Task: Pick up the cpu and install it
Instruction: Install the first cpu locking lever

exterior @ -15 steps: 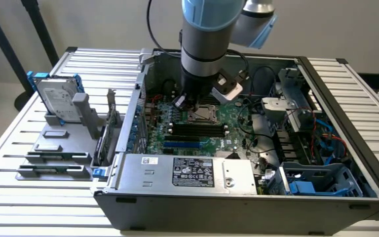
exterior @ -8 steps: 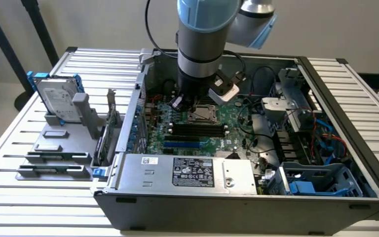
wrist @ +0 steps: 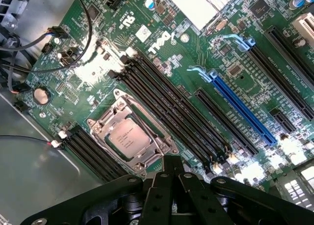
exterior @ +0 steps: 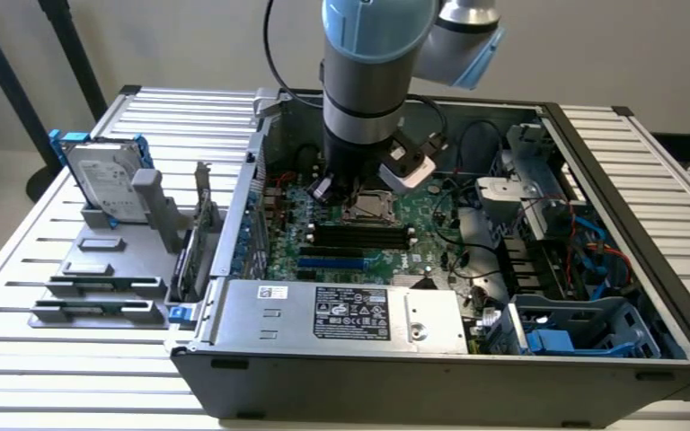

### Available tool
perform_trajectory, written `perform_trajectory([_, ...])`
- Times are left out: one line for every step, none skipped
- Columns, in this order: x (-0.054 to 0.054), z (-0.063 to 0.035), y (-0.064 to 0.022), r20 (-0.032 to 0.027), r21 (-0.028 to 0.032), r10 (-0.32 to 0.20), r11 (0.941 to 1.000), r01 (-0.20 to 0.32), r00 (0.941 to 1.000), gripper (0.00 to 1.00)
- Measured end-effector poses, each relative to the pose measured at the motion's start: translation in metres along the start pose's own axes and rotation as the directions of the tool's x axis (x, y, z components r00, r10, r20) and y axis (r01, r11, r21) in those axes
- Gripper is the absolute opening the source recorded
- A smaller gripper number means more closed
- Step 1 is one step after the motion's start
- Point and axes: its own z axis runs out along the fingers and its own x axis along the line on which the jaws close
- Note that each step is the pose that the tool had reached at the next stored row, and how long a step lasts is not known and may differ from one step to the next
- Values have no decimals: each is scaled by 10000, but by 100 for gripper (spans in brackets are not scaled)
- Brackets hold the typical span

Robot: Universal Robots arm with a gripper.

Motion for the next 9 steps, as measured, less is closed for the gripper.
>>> perform_trajectory([-2,8,2,3,-2,2,10000,-2,10000,11])
perform_trajectory([-4,20,5,2,-3,3,10000,-3,10000,11])
perform_trajectory([-8,36,9,3,-3,3,10000,-3,10000,11])
perform_trajectory([-13,53,12,3,-4,4,10000,-4,10000,11])
perform_trajectory([-17,71,15,4,-5,7,10000,-7,10000,11])
perform_trajectory([-22,88,18,3,-6,9,10000,-9,10000,11])
perform_trajectory([-27,106,18,2,-8,13,10000,-13,10000,11])
perform_trajectory([-32,124,16,2,-9,18,10000,-18,10000,11])
perform_trajectory([-38,143,13,1,-11,22,10000,-22,10000,11])
